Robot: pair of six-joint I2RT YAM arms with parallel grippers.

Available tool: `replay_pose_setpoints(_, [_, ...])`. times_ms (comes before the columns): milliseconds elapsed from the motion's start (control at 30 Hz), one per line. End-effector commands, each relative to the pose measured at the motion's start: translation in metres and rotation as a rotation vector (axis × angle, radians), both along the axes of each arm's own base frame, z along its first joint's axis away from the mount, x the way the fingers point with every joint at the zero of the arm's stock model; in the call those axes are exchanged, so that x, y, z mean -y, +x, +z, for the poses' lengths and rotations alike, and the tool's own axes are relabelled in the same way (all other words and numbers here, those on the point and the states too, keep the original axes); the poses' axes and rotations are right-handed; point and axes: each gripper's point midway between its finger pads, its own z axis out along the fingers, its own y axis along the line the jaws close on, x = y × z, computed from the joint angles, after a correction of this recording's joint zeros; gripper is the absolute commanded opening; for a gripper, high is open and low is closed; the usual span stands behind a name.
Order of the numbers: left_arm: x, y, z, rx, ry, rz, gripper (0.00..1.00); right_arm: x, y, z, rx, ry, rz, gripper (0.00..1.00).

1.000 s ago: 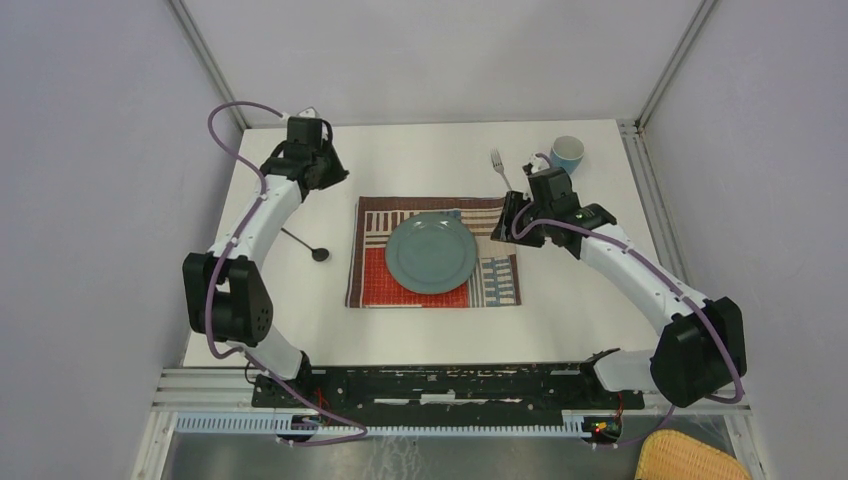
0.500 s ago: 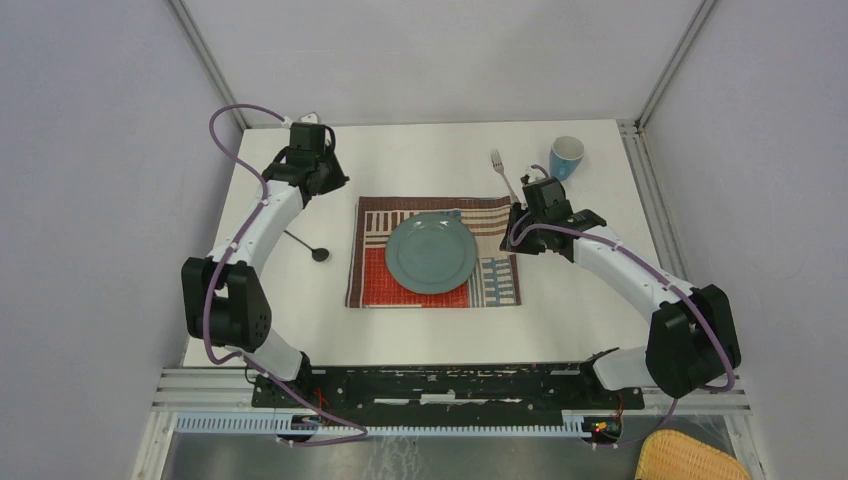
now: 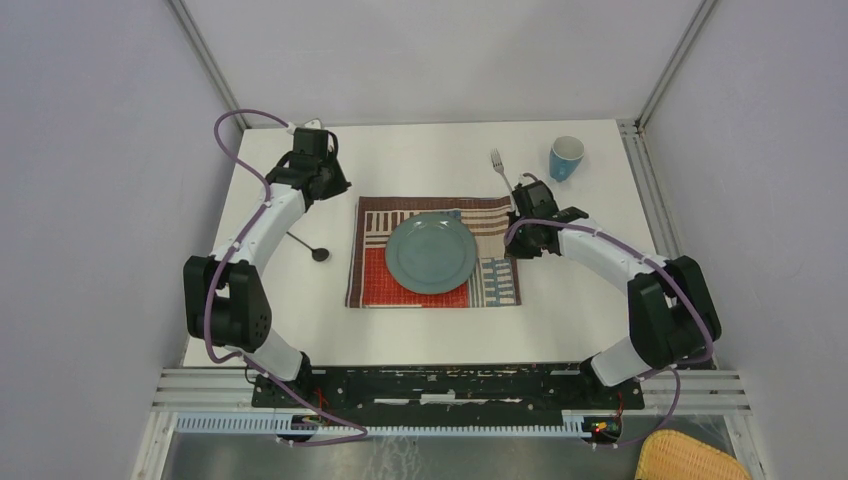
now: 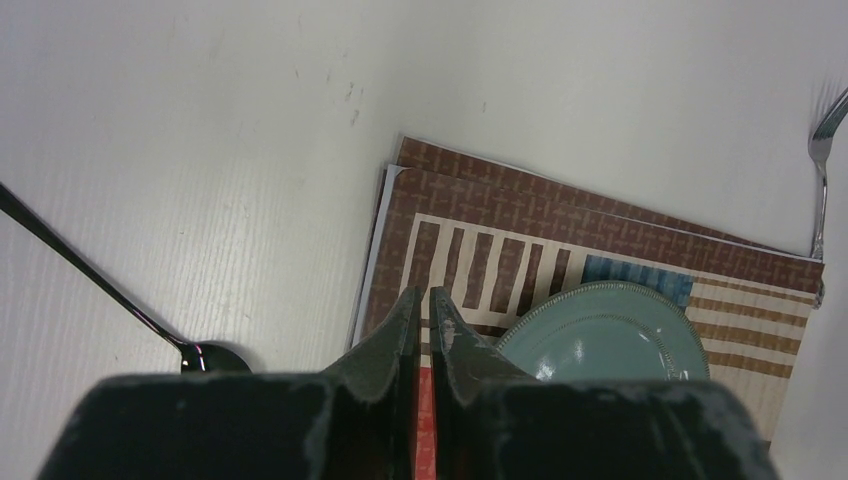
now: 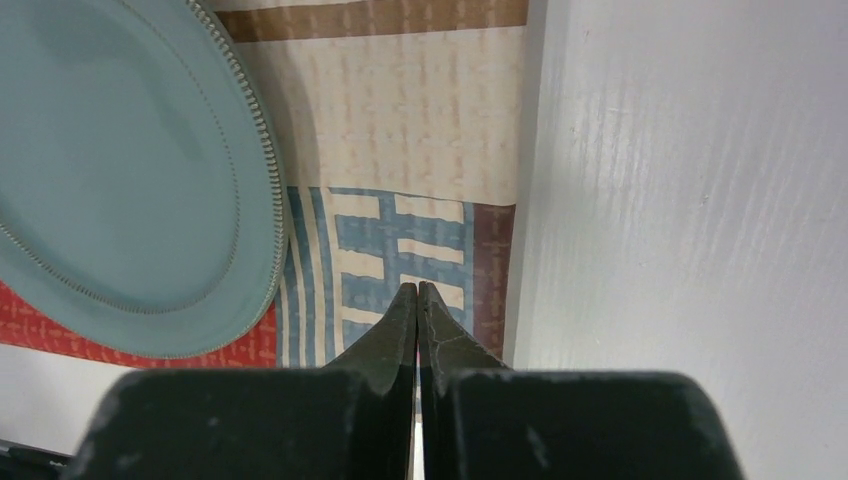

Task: Set the dinner table for one person
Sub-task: Adjust the napkin at the center of the board.

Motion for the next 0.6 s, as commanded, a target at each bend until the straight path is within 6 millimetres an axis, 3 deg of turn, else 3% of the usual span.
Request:
replay_pose_setpoints(0, [0.002,0.008,0.029,0.093,0.013,-0.025,0.13,-0.003,0.006,-0.006,0.006,0.000,-0.011,0.00])
replay_pose_setpoints(333, [0.001,0.008,0.021,0.072,0.015,-0.023,0.13,0.000,-0.005,-0.028,-0.049,-0.012,-0.006,0.01])
replay_pose_setpoints(567, [-0.002,0.003,0.026,0.078,0.031,-0.017,0.13,-0.005,-0.014,-0.053,-0.123,0.003,-0.001,0.00])
